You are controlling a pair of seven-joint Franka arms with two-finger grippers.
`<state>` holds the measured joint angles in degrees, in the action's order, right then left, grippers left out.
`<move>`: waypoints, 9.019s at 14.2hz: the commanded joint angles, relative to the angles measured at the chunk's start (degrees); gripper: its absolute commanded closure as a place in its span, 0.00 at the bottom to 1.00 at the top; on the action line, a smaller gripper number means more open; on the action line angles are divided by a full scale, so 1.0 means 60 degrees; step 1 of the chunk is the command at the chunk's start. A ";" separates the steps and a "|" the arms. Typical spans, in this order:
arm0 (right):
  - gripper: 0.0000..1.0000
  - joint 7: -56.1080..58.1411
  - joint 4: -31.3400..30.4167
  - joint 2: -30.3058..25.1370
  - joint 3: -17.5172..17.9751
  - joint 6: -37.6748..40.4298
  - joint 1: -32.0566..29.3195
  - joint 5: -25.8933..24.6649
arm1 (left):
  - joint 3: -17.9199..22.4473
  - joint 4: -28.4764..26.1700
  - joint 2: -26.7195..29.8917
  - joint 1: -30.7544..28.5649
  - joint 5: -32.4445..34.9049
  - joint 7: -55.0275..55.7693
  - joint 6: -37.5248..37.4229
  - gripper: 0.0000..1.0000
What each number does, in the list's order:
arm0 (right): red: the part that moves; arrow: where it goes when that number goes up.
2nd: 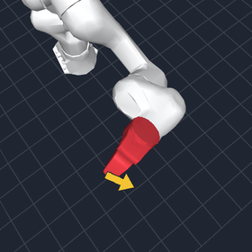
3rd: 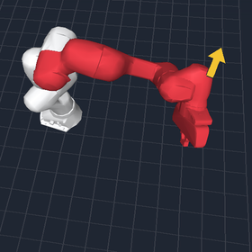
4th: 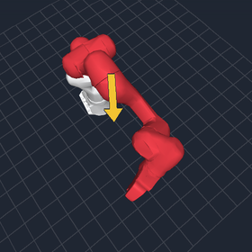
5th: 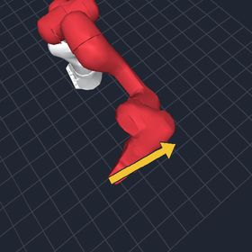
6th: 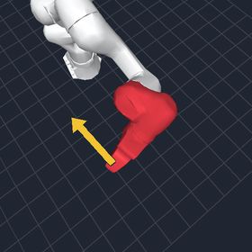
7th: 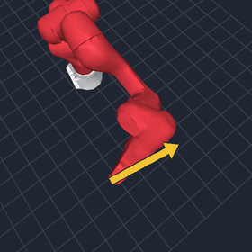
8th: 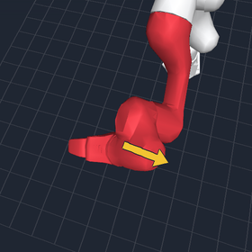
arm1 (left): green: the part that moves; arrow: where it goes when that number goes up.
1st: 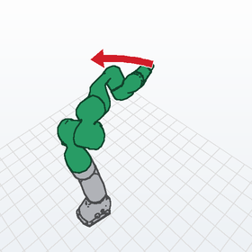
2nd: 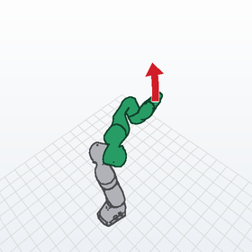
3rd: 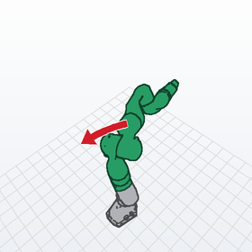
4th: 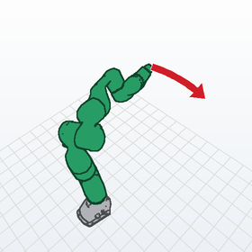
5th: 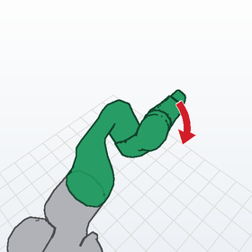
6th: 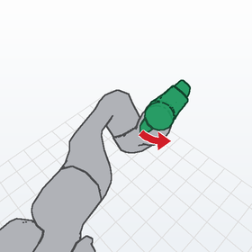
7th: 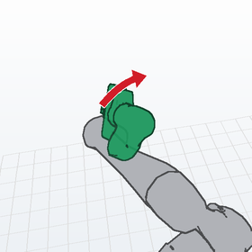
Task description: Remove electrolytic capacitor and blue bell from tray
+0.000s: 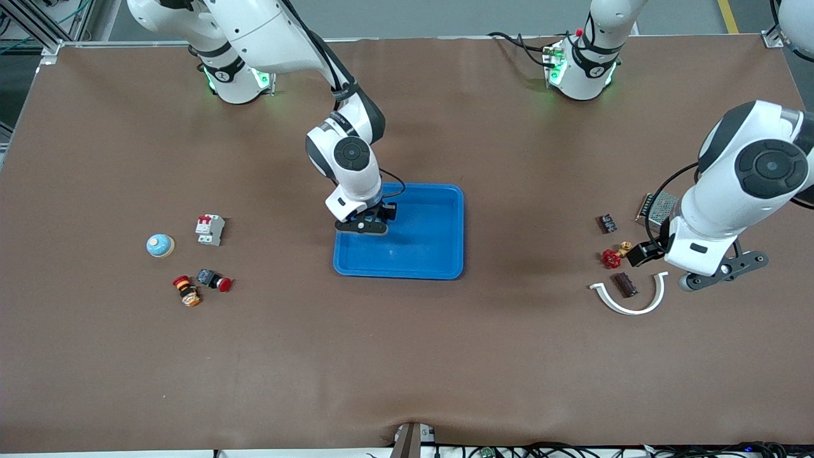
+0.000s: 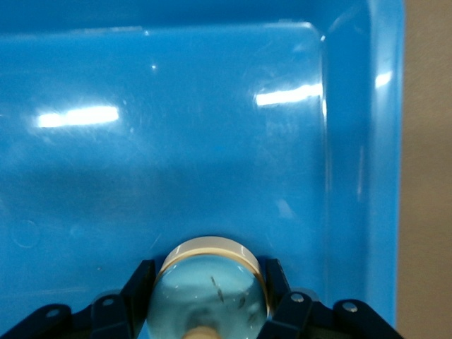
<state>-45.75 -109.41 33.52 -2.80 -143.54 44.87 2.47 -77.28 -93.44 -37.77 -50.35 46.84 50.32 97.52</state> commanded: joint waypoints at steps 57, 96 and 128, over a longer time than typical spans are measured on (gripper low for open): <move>0.00 0.9796 -0.1047 -0.3344 -0.0032 0.3936 -0.5179 -0.0075 | 1.1636 -0.0921 0.7408 0.8508 -0.7865 -0.6775 -0.0697 0.00; 0.00 0.7992 0.3044 -0.5747 -0.0178 0.8030 -0.7816 0.0057 | 1.1650 -0.0862 0.7408 0.8479 -0.7865 -0.6863 -0.0712 0.00; 0.00 0.7963 0.3000 -0.5674 -0.0193 0.8396 -0.7801 0.0027 | 1.1738 0.0017 0.7188 0.8435 -0.7836 -0.6965 -0.1239 0.00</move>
<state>2.66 -90.55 0.43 -3.89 -93.16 -2.19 2.65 -7.14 -95.42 6.24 0.26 0.17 10.13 91.90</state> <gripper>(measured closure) 0.000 0.000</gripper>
